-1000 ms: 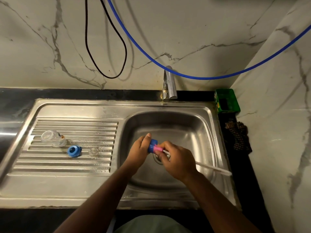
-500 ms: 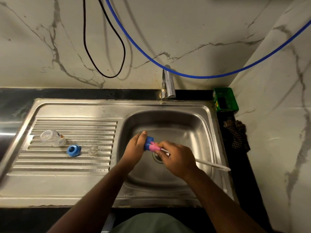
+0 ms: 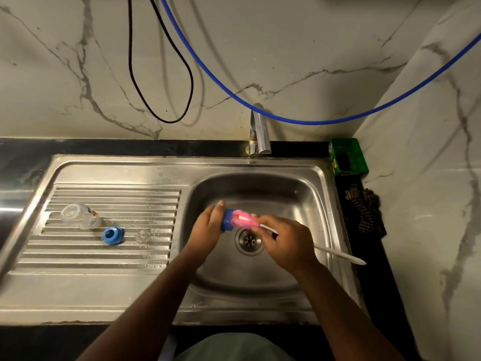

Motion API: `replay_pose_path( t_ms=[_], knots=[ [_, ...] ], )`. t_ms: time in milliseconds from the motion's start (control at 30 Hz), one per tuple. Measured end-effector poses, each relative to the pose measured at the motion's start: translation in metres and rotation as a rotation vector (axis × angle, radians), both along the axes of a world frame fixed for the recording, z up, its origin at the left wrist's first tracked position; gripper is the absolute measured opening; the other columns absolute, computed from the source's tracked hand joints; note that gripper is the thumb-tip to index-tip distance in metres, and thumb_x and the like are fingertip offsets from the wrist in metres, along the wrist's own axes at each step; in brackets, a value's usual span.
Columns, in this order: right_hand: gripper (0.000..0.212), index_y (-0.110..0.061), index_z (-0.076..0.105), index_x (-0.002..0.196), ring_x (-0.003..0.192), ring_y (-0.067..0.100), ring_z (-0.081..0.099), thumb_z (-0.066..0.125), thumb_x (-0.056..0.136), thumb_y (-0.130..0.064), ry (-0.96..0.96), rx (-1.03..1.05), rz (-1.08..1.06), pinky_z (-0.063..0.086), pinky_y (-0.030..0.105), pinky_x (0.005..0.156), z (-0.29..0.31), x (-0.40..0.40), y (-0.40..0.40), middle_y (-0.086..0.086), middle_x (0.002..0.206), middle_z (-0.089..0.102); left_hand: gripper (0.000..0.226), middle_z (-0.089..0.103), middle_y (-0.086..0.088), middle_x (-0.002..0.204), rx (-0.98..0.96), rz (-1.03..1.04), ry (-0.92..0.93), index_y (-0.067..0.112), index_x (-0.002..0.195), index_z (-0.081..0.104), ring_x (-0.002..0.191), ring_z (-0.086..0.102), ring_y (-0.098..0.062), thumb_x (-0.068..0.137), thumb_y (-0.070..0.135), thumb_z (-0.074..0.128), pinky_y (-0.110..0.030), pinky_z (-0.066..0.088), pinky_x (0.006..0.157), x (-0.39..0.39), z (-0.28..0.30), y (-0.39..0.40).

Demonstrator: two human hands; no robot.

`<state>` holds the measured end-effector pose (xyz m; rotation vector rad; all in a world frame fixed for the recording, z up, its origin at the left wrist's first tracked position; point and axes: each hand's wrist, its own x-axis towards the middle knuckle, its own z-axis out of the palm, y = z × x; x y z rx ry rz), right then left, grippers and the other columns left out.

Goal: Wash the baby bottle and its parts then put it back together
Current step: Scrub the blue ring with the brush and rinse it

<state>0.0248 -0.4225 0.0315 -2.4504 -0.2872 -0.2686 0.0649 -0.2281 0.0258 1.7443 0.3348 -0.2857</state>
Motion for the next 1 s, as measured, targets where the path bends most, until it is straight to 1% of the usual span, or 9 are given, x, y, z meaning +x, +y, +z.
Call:
replay_pose_path(
  t_ms=[133, 233, 333, 467, 600, 700, 833, 933, 1000],
  knots=[
    [0.022, -0.031, 0.075, 0.108, 0.073, 0.012, 0.067, 0.075, 0.089, -0.042, -0.044, -0.058, 0.008, 0.041, 0.016, 0.067, 0.005, 0.007, -0.001, -0.010, 0.091, 0.077, 0.041, 0.069, 0.000, 0.077, -0.001, -0.078, 0.012, 0.014, 0.098, 0.070, 0.065, 0.065, -0.002, 0.110, 0.044, 0.044, -0.020, 0.050, 0.065, -0.004, 0.003, -0.008],
    [0.018, -0.029, 0.076, 0.104, 0.078, 0.012, 0.067, 0.073, 0.090, -0.041, -0.067, -0.009, -0.041, 0.045, 0.019, 0.068, 0.004, 0.007, 0.005, -0.009, 0.092, 0.077, 0.041, 0.069, 0.000, 0.079, 0.085, -0.097, -0.048, 0.020, 0.094, 0.068, 0.069, 0.066, -0.006, 0.107, 0.052, 0.046, -0.031, 0.053, 0.072, 0.002, 0.007, -0.004],
    [0.018, -0.023, 0.077, 0.105, 0.078, 0.017, 0.067, 0.075, 0.090, -0.031, -0.190, -0.074, 0.082, 0.051, 0.025, 0.071, -0.004, 0.002, 0.006, -0.004, 0.093, 0.076, 0.042, 0.067, -0.001, 0.075, 0.067, -0.105, -0.032, 0.021, 0.086, 0.067, 0.071, 0.064, -0.016, 0.102, 0.055, 0.047, -0.042, 0.054, 0.077, 0.003, 0.005, 0.001],
    [0.019, -0.022, 0.078, 0.103, 0.077, 0.014, 0.065, 0.079, 0.085, -0.026, -0.130, -0.039, 0.006, 0.045, 0.018, 0.070, -0.009, -0.001, 0.004, -0.004, 0.090, 0.075, 0.038, 0.069, -0.003, 0.076, 0.070, -0.119, 0.011, 0.018, 0.092, 0.069, 0.071, 0.065, -0.014, 0.108, 0.045, 0.048, -0.035, 0.054, 0.074, 0.000, 0.001, -0.006],
    [0.017, -0.022, 0.077, 0.103, 0.079, 0.017, 0.064, 0.077, 0.087, -0.029, -0.153, -0.162, 0.135, 0.050, 0.029, 0.069, -0.009, 0.003, 0.001, -0.004, 0.093, 0.074, 0.041, 0.066, -0.001, 0.072, 0.059, -0.105, 0.022, 0.014, 0.089, 0.071, 0.065, 0.062, -0.010, 0.110, 0.039, 0.047, -0.031, 0.051, 0.069, 0.002, -0.002, -0.002],
    [0.024, -0.025, 0.076, 0.109, 0.082, 0.016, 0.069, 0.069, 0.090, -0.040, -0.004, -0.032, -0.001, 0.052, 0.024, 0.072, -0.007, 0.005, 0.001, -0.006, 0.095, 0.076, 0.036, 0.068, 0.001, 0.075, 0.059, -0.139, 0.011, 0.016, 0.095, 0.068, 0.061, 0.063, 0.000, 0.110, 0.040, 0.046, -0.018, 0.049, 0.063, 0.001, -0.001, -0.008],
    [0.032, -0.028, 0.074, 0.118, 0.086, 0.013, 0.072, 0.064, 0.094, -0.047, 0.021, 0.024, 0.070, 0.058, 0.028, 0.073, 0.001, 0.000, 0.009, -0.007, 0.101, 0.078, 0.040, 0.065, 0.001, 0.069, 0.035, -0.078, -0.013, 0.017, 0.086, 0.067, 0.065, 0.062, -0.010, 0.111, 0.039, 0.045, -0.027, 0.051, 0.067, 0.004, 0.001, -0.002],
    [0.028, -0.029, 0.075, 0.114, 0.083, 0.008, 0.070, 0.064, 0.096, -0.048, 0.068, 0.108, -0.053, 0.055, 0.021, 0.070, 0.003, 0.000, 0.006, -0.010, 0.096, 0.078, 0.034, 0.068, 0.000, 0.075, 0.009, -0.125, -0.011, 0.017, 0.095, 0.067, 0.068, 0.065, -0.009, 0.110, 0.040, 0.047, -0.025, 0.054, 0.068, -0.005, -0.001, -0.009],
    [0.030, -0.029, 0.073, 0.116, 0.083, 0.009, 0.071, 0.063, 0.096, -0.050, 0.110, 0.110, -0.016, 0.056, 0.022, 0.069, 0.006, -0.004, 0.010, -0.010, 0.096, 0.077, 0.034, 0.068, -0.001, 0.077, 0.046, -0.113, -0.049, 0.017, 0.094, 0.067, 0.068, 0.064, -0.008, 0.110, 0.039, 0.047, -0.029, 0.055, 0.071, -0.003, -0.003, -0.006]
  ],
)
